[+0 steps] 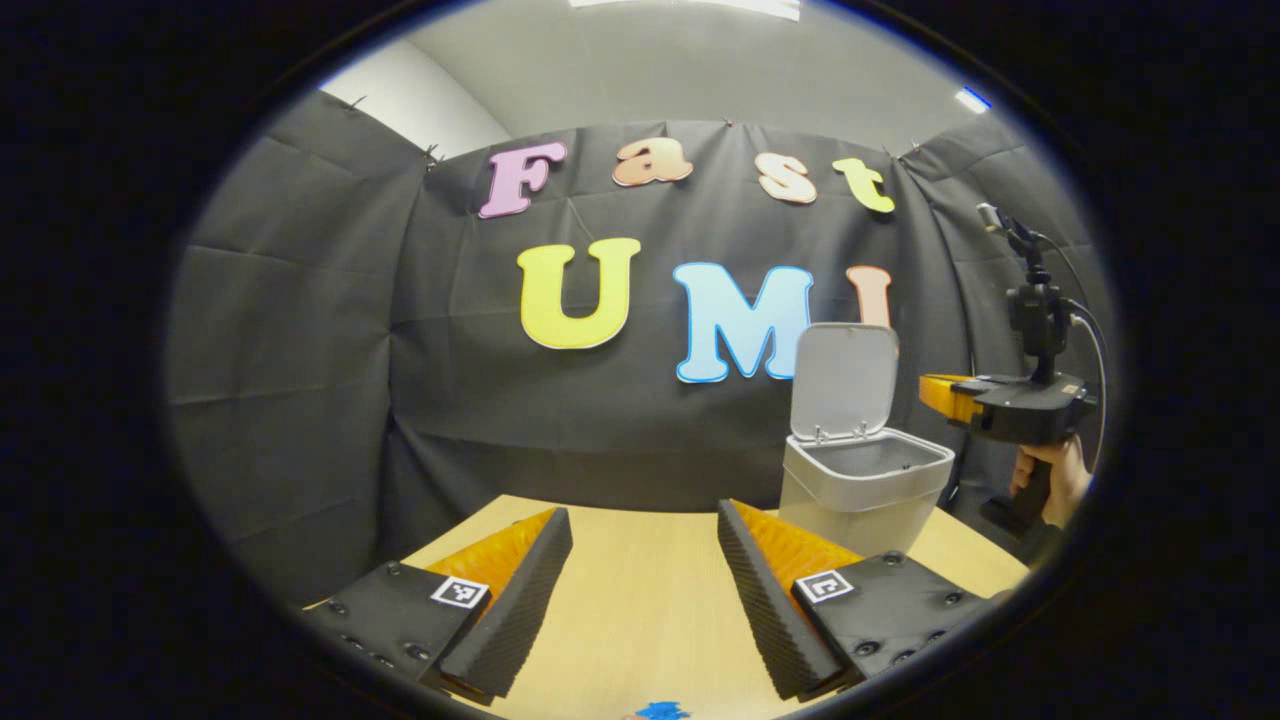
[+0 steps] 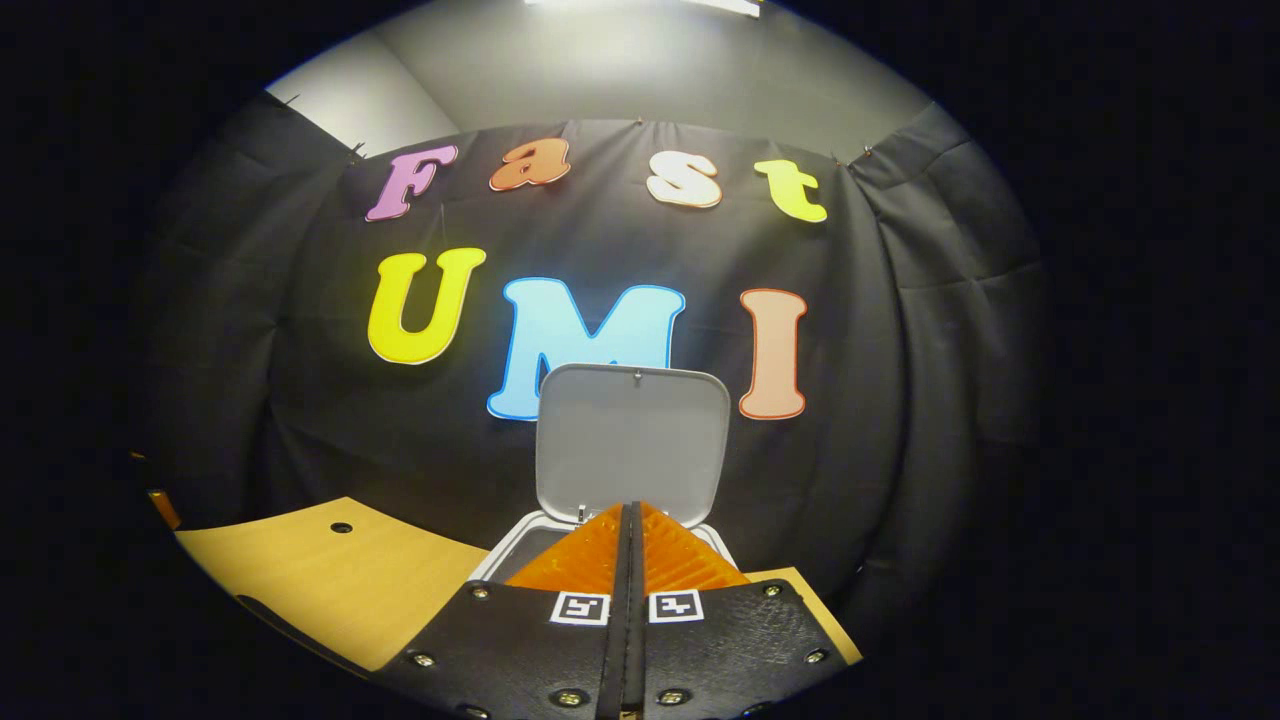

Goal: Press the lid of the desktop garbage bin to open it, pick up the crumpled paper on the desktop and throw it into the bin, then pick up the pop can on the desktop and drop it into the bin, and finally close the garbage bin lid.

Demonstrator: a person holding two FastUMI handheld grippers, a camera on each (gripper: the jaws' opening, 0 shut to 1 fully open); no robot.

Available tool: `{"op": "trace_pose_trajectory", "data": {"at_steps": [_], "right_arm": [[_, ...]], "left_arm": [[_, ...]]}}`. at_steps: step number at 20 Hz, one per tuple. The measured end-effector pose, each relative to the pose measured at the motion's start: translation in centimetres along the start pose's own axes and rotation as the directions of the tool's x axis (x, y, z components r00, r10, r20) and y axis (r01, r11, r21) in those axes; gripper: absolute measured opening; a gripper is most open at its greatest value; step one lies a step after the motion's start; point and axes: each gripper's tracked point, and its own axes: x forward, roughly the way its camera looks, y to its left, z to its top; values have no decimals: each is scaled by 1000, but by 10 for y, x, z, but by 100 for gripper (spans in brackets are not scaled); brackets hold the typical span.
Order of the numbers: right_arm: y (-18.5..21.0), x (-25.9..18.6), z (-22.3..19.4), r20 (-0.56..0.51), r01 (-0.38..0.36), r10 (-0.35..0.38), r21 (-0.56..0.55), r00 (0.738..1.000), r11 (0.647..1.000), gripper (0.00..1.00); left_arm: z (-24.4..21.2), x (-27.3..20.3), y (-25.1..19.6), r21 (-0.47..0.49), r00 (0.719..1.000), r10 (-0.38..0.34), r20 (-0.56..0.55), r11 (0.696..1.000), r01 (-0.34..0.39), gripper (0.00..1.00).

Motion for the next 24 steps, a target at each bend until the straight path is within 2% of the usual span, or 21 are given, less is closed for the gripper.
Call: {"op": "trace_pose_trajectory", "data": {"at_steps": [9,10,11,12,14,16,17,18,19,20,21,22,24], "right_arm": [[7,-39,19,44,19,-20,12,999,1000,2],[8,-44,19,47,24,-25,10,999,1000,11],[8,-50,22,56,29,-30,8,998,1000,12],[9,-57,25,67,32,-32,2,997,999,18],[6,-69,32,96,53,-51,-19,994,998,20],[9,-80,36,114,63,-58,-41,992,997,33],[12,-84,36,114,59,-54,-47,992,997,33],[15,-89,35,109,49,-43,-51,993,997,43],[21,-93,32,104,33,-28,-52,994,998,49],[25,-97,29,97,18,-13,-56,995,998,72],[27,-101,25,88,12,-6,-63,996,998,71],[28,-104,20,73,4,2,-71,997,997,87],[33,-109,13,49,-8,12,-86,999,996,91]], "left_arm": [[-13,-6,-2,3,1000,-19,-17,1000,19,96],[-18,-7,0,1,1000,-21,-22,1000,21,97],[-21,-8,-2,-3,999,-26,-30,1000,26,97],[-26,-9,-1,-7,999,-28,-39,1000,28,96],[-35,-11,0,0,998,-28,-54,1000,28,96],[-46,-13,-1,21,997,-34,-65,999,35,96],[-53,-14,-2,30,996,-39,-74,999,42,96],[-60,-15,-3,40,996,-45,-82,998,48,96],[-68,-17,-3,47,994,-49,-93,997,54,96],[-76,-18,-5,51,993,-58,-104,997,64,96],[-82,-19,-7,53,992,-66,-112,996,72,97],[-89,-22,-8,56,990,-73,-120,995,80,97],[-103,-24,-11,61,986,-81,-142,994,91,97]]}}
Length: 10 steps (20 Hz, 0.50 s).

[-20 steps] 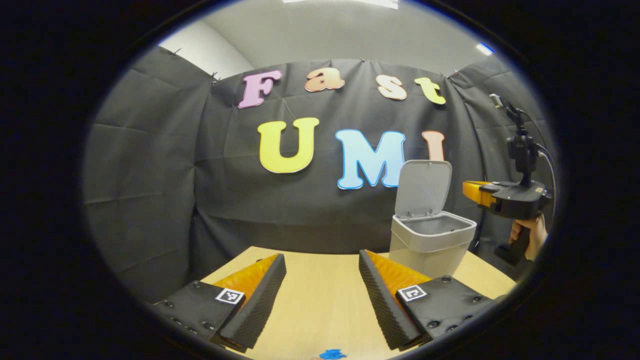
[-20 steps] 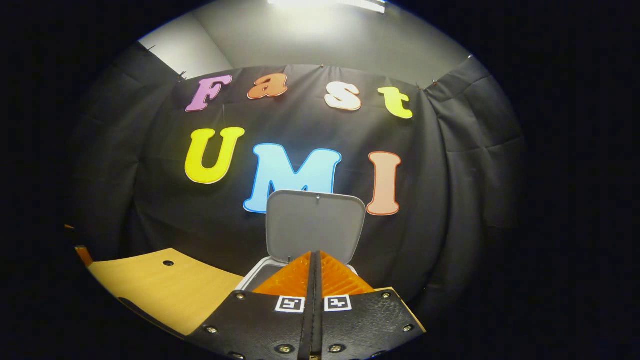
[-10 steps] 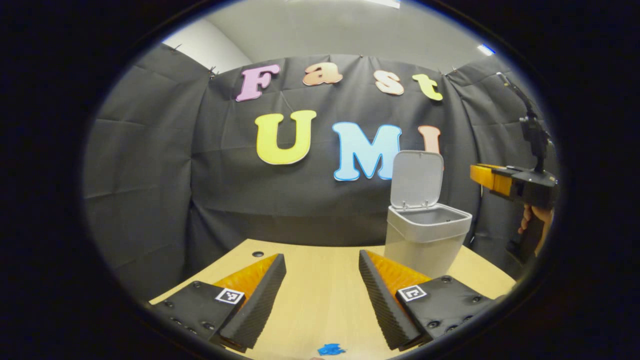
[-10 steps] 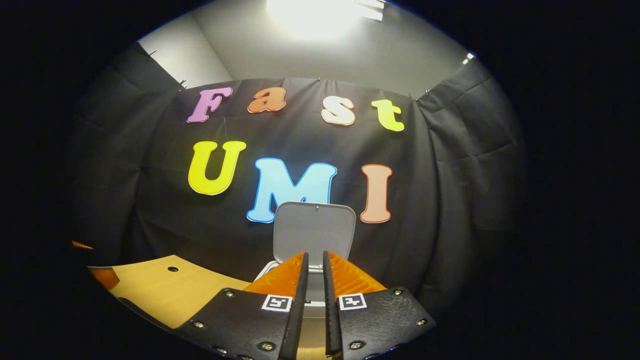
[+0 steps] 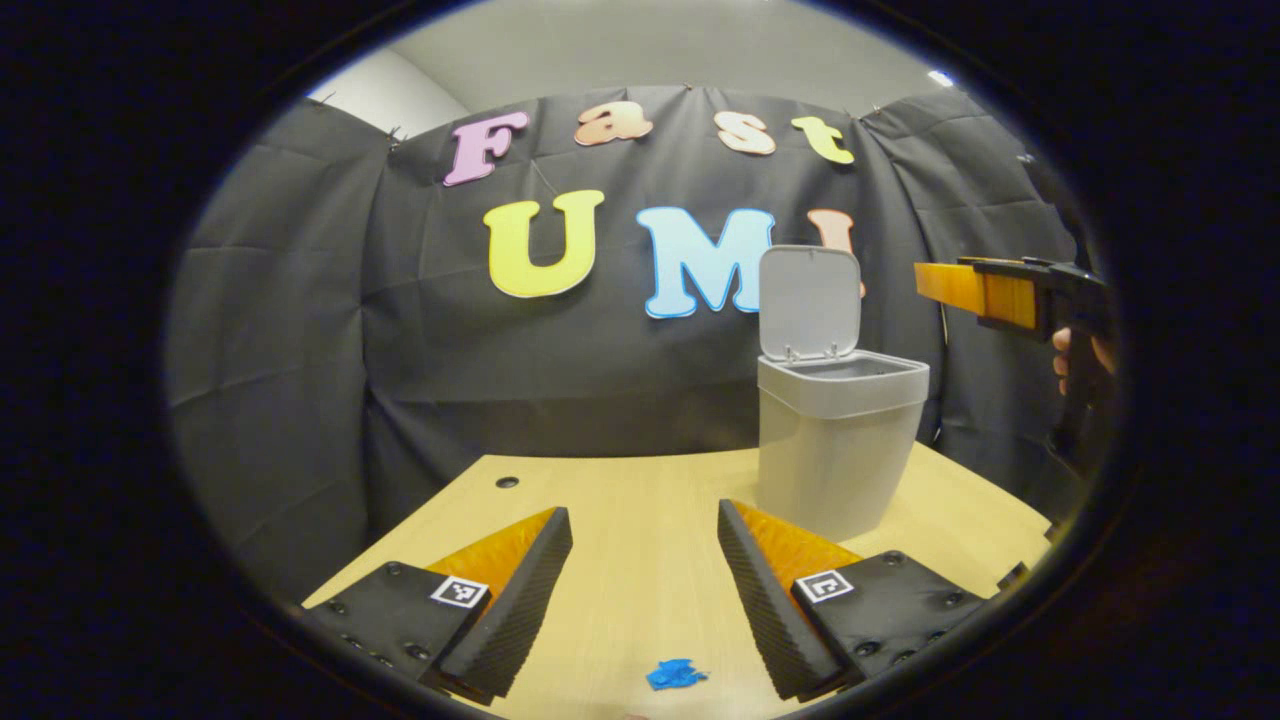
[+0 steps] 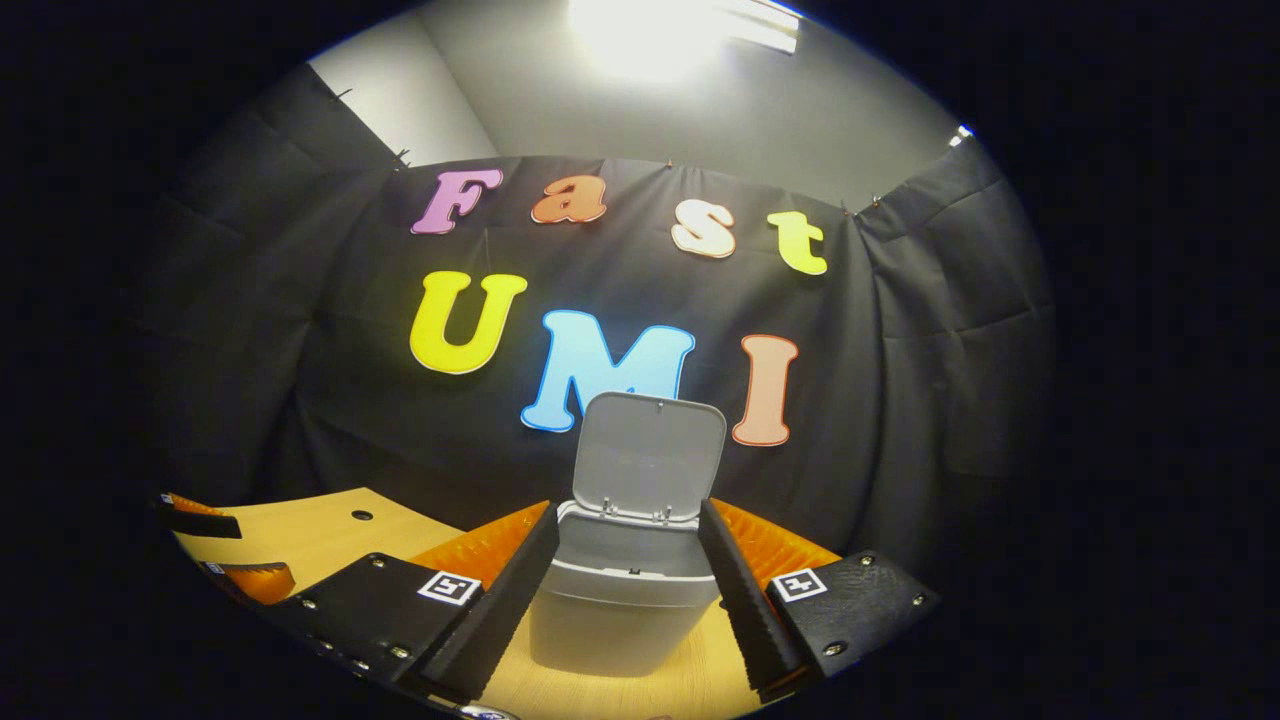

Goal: Press the lid of the desktop garbage bin to open it, pick up the crumpled paper on the desktop and throw it into the bin, then pick up the pop can on the desktop and drop it into the bin, and finally close the garbage bin lid.

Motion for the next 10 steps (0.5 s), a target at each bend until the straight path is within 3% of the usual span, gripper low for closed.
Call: {"op": "trace_pose_trajectory", "data": {"at_steps": [6,10], "right_arm": [[14,-27,-4,12,-31,31,32,999,999,94],[21,-41,-13,-24,-51,52,31,998,998,94]], "left_arm": [[-68,2,-5,-6,993,-21,-114,1000,21,97],[-133,3,-11,2,965,-45,-260,999,47,96]]}}
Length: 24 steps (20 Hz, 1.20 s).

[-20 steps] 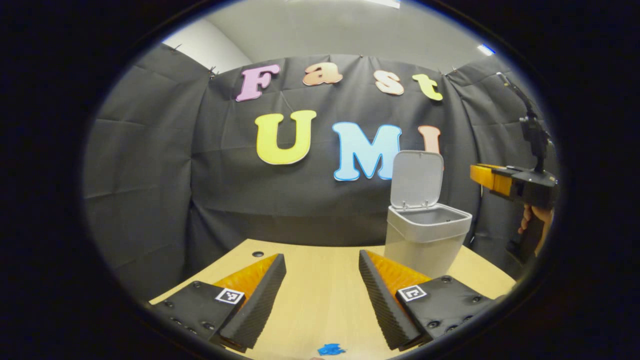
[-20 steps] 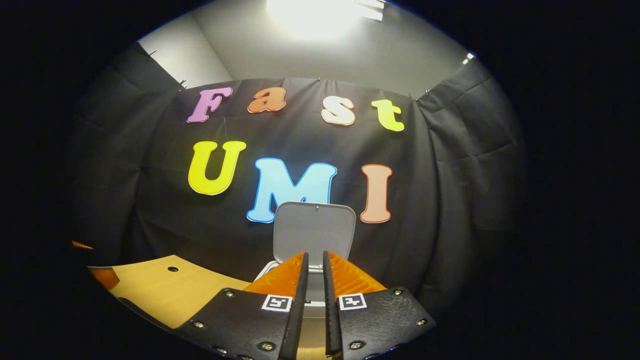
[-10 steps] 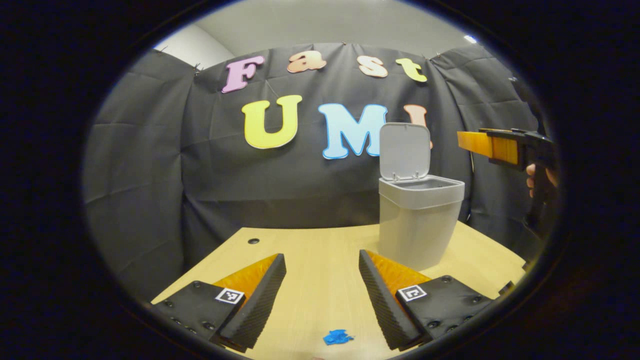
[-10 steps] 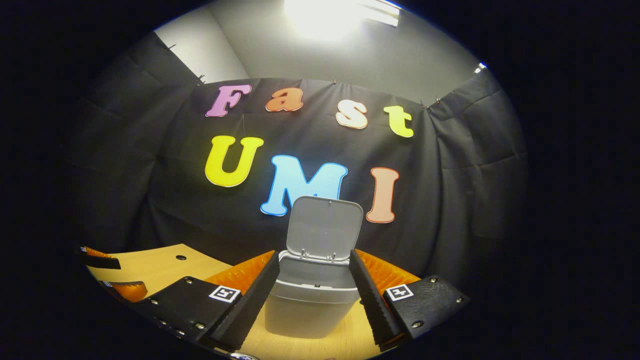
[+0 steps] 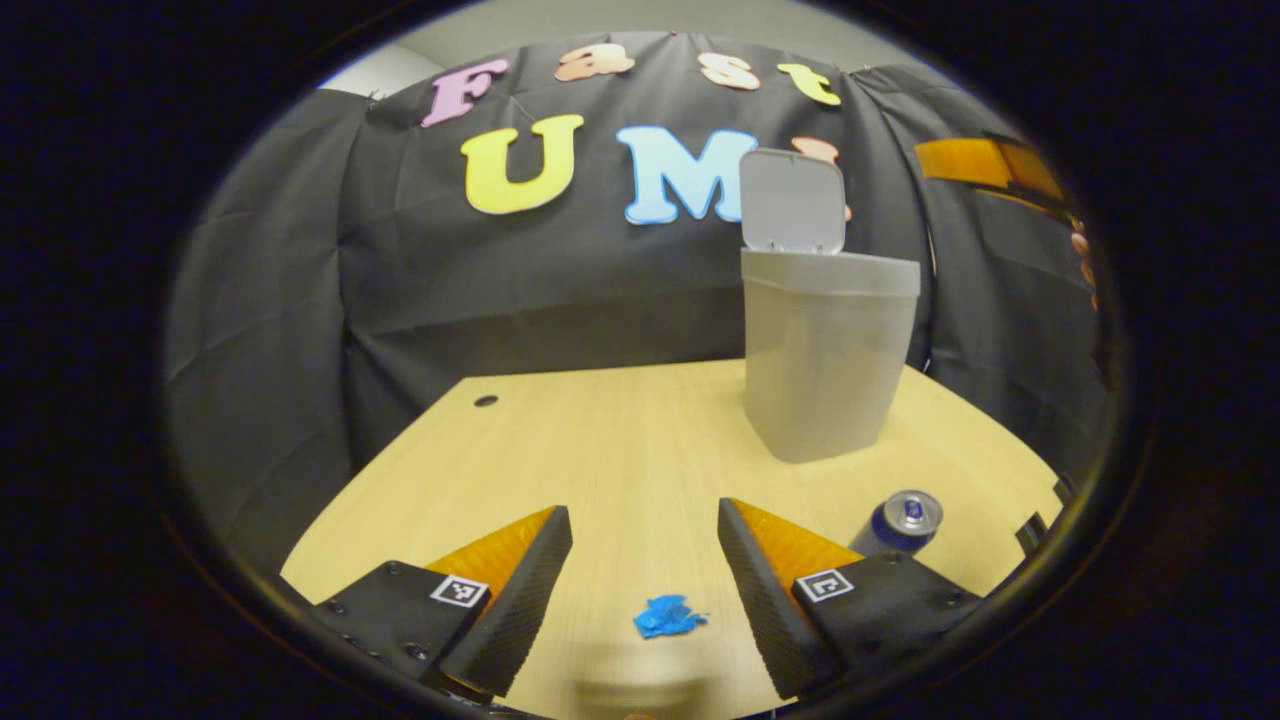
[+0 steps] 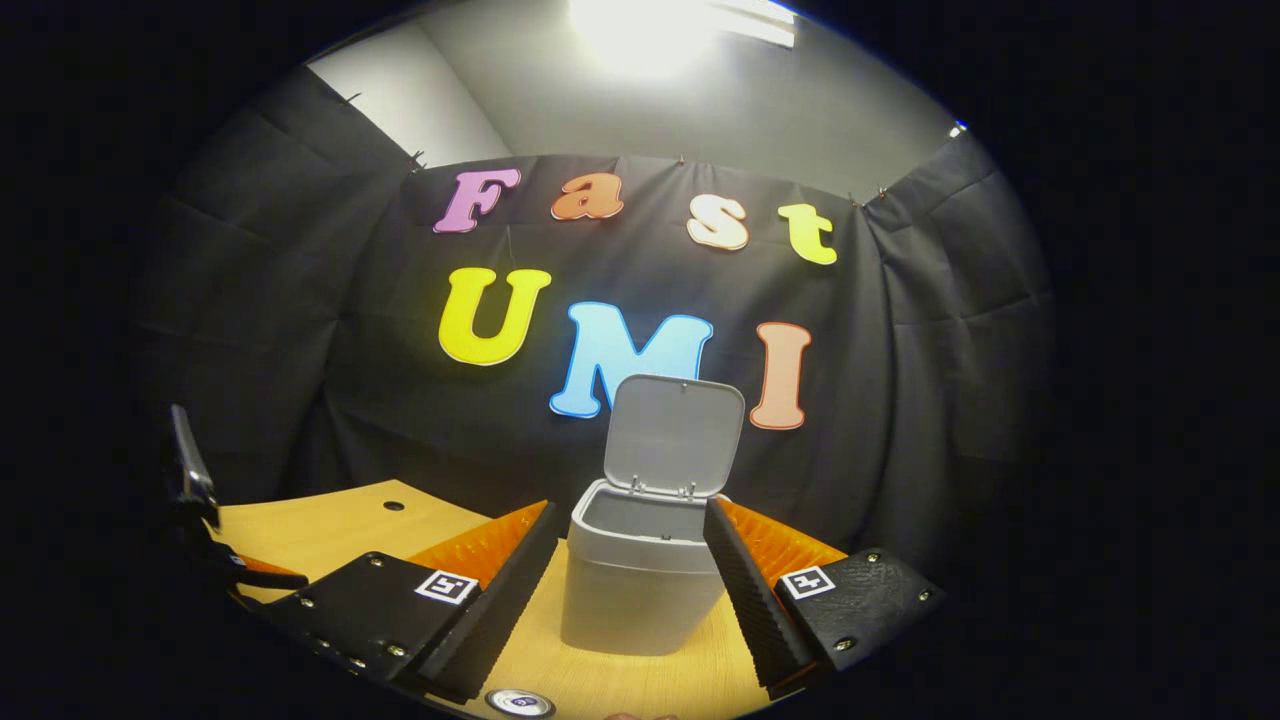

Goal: Press the lid of the desktop garbage bin to open it, pick up the crumpled paper on the desktop and throw it into the bin, then pick up the pop can on the desktop and drop it into the bin, and finally close the garbage bin lid.

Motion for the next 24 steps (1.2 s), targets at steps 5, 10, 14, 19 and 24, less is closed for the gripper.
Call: {"op": "trace_pose_trajectory", "data": {"at_steps": [5,10,14,19,24], "right_arm": [[-4,-18,-5,-29,13,-13,8,1000,1000,94],[-17,-28,-11,-60,49,-49,-4,997,999,94],[-21,-35,-12,-64,74,-73,2,995,997,94],[-19,-37,-10,-57,71,-72,-16,996,997,94],[-29,-37,-12,-58,96,-96,2,994,995,94]], "left_arm": [[-55,24,-4,-43,989,-25,-143,999,19,98],[-103,42,-4,-117,963,-25,-270,993,-7,96],[-111,48,-2,-103,955,-27,-294,995,-4,96],[-122,60,-4,-87,940,-36,-340,996,7,77],[-127,58,-2,-45,931,-29,-363,999,13,68]]}}
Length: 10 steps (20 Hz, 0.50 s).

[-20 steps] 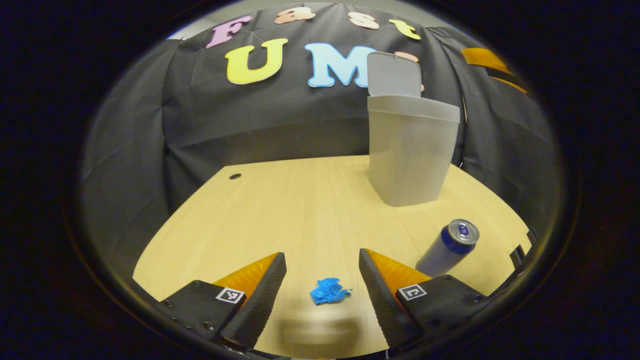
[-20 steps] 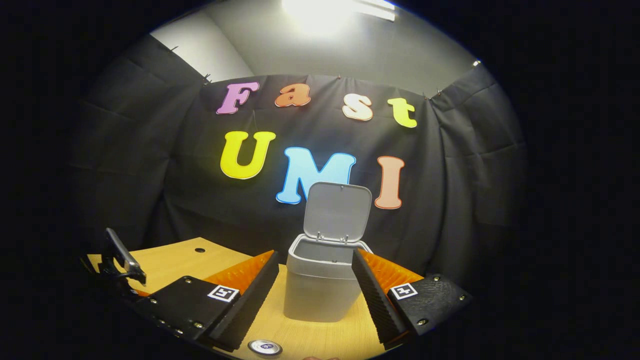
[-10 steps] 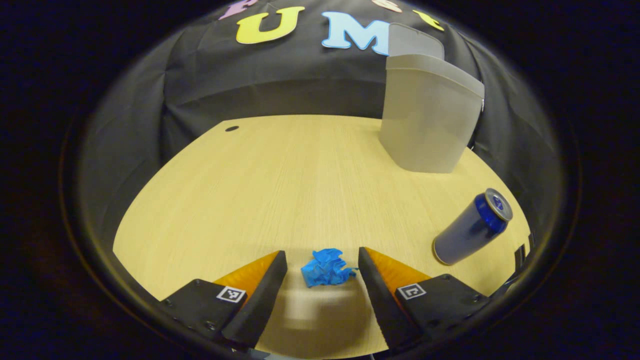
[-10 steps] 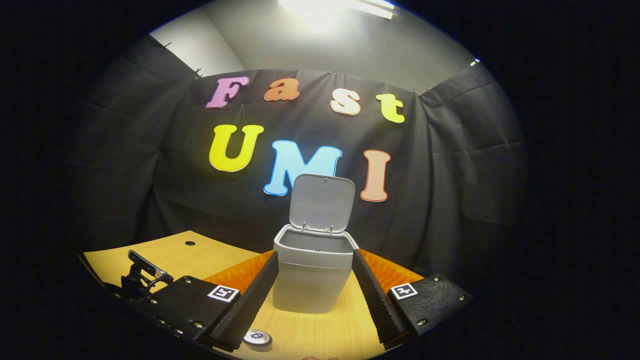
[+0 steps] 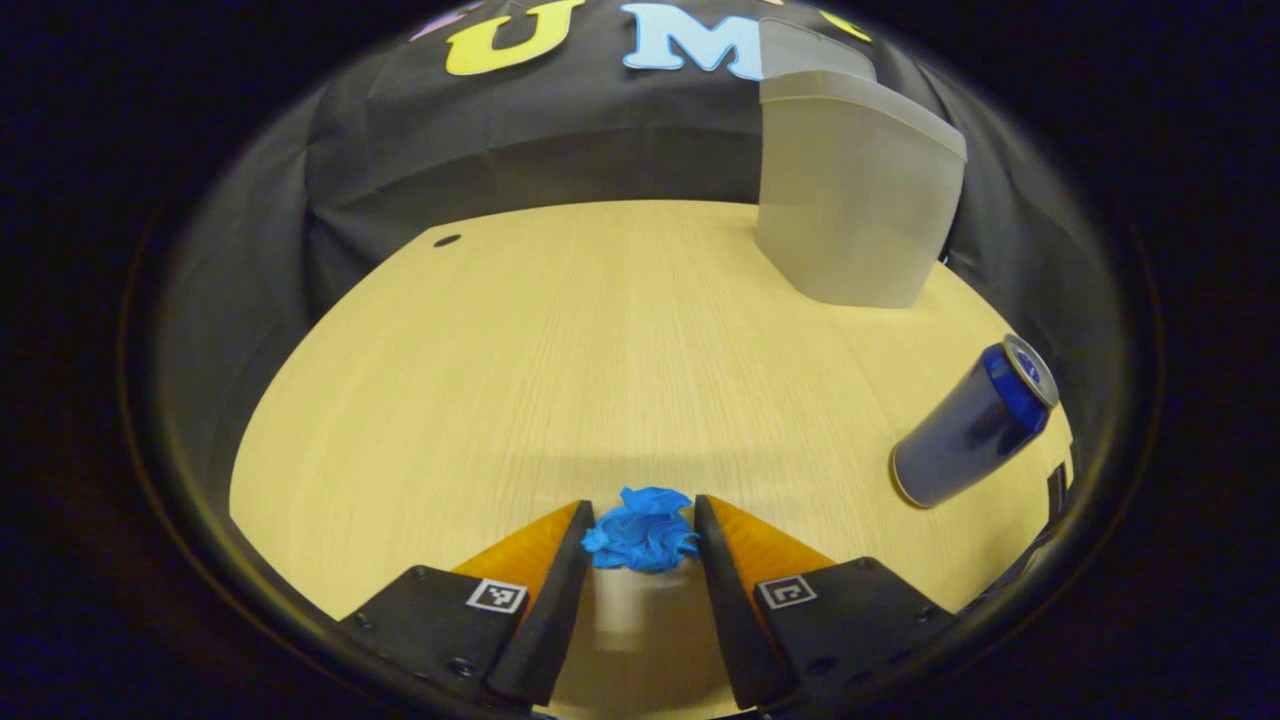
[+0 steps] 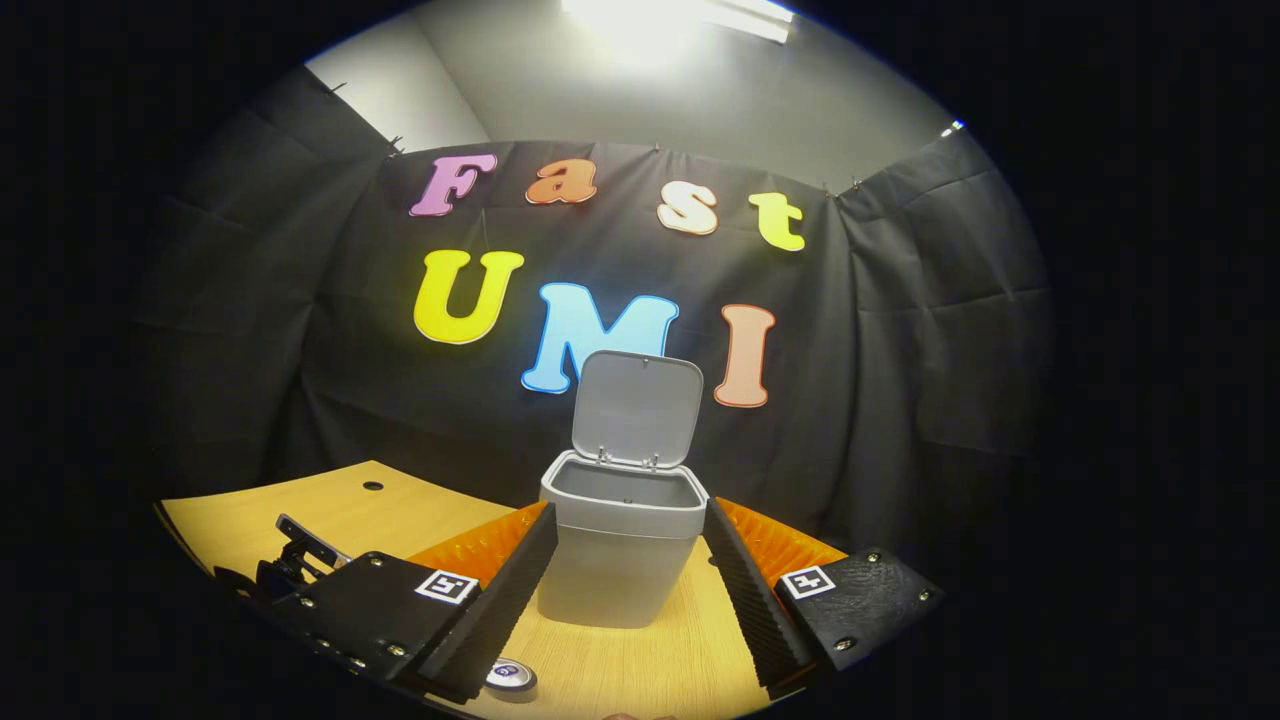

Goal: Press the lid of the desktop garbage bin to open it, pick up the crumpled paper on the desktop and throw it into the bin, then pick up the pop can on the desktop and drop it into the bin, and finally close the garbage bin lid.

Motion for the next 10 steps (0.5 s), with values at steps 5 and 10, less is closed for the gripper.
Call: {"op": "trace_pose_trajectory", "data": {"at_steps": [5,10], "right_arm": [[-7,3,-14,-43,28,-27,16,999,999,94],[-8,5,-17,-50,27,-26,31,998,999,94]], "left_arm": [[1,1,-4,15,1000,-17,4,1000,17,46],[19,-1,1,-5,998,7,60,1000,-7,19]]}}
